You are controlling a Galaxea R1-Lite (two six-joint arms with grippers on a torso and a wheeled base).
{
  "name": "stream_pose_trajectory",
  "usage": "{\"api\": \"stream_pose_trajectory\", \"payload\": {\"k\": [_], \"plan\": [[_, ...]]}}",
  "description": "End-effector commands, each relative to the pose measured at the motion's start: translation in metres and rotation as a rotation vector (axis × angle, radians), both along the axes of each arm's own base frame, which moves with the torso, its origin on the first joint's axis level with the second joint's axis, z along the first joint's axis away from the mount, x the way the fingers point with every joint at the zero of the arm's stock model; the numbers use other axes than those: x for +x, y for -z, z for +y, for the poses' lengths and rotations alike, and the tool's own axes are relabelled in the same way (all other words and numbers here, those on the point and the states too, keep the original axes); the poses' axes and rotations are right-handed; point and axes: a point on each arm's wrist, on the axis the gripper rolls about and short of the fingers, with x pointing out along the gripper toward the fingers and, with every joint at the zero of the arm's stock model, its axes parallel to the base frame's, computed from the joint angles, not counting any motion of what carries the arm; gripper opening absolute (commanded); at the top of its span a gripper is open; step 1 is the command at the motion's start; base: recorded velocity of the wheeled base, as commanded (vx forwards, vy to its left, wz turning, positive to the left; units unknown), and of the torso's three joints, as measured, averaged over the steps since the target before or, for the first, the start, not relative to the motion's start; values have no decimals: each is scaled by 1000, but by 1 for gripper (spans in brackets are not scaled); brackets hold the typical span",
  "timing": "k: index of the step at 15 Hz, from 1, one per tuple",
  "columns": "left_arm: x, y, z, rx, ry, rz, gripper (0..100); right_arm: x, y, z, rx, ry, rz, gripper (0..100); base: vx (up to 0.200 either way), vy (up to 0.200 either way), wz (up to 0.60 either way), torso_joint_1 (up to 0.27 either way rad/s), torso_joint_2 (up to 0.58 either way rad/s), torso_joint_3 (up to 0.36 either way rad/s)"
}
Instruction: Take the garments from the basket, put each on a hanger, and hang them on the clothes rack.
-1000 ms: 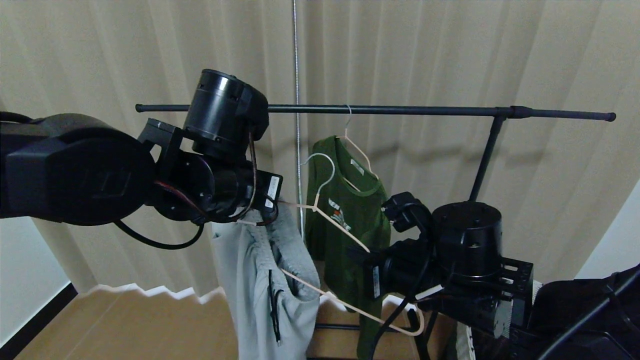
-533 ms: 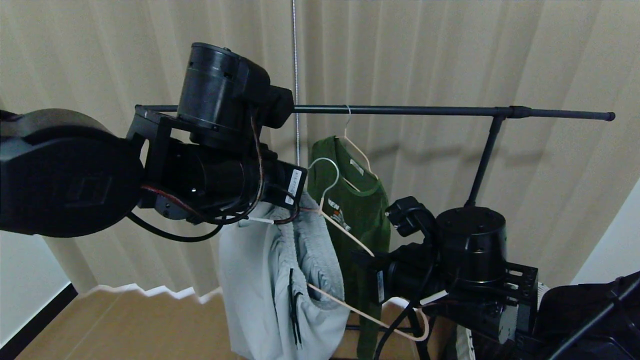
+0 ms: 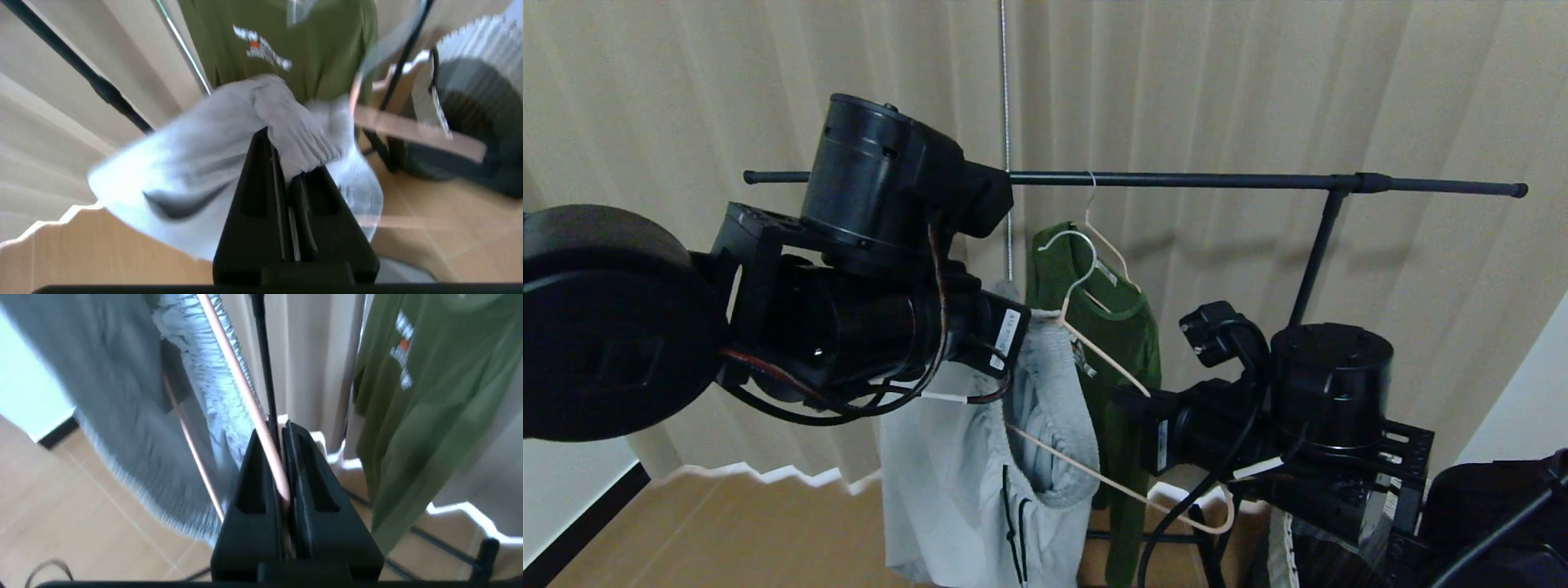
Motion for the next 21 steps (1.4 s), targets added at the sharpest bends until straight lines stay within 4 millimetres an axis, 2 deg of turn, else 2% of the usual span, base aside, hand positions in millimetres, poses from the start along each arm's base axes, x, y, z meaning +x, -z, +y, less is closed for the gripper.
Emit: {"api": "stream_pose_trajectory", "payload": {"k": [1,5,10,11,16,18,21], "plan": [[-11,4,-1,6,25,15,0,-3,-13,-4,30,2,-32,0,0,0,0,0,0,0],[-14,5,-9,-18,51,-2,0,-7,-16,-6,38,-2,-39,0,0,0,0,0,0,0],[-15,15,-7,-16,58,-3,0,-8,-23,-8,57,-2,-61,0,0,0,0,0,0,0],[-15,15,-7,-14,59,-4,100,-8,-24,-7,58,-2,-64,0,0,0,0,0,0,0],[-25,7,3,-39,56,-20,100,-11,-31,-10,74,-1,-82,0,0,0,0,0,0,0],[-37,4,16,-45,56,-26,100,-9,-36,-16,82,15,-98,0,0,0,0,0,0,0],[-48,7,24,-59,82,-24,100,-3,-34,-21,44,35,-118,0,0,0,0,0,0,0]]}}
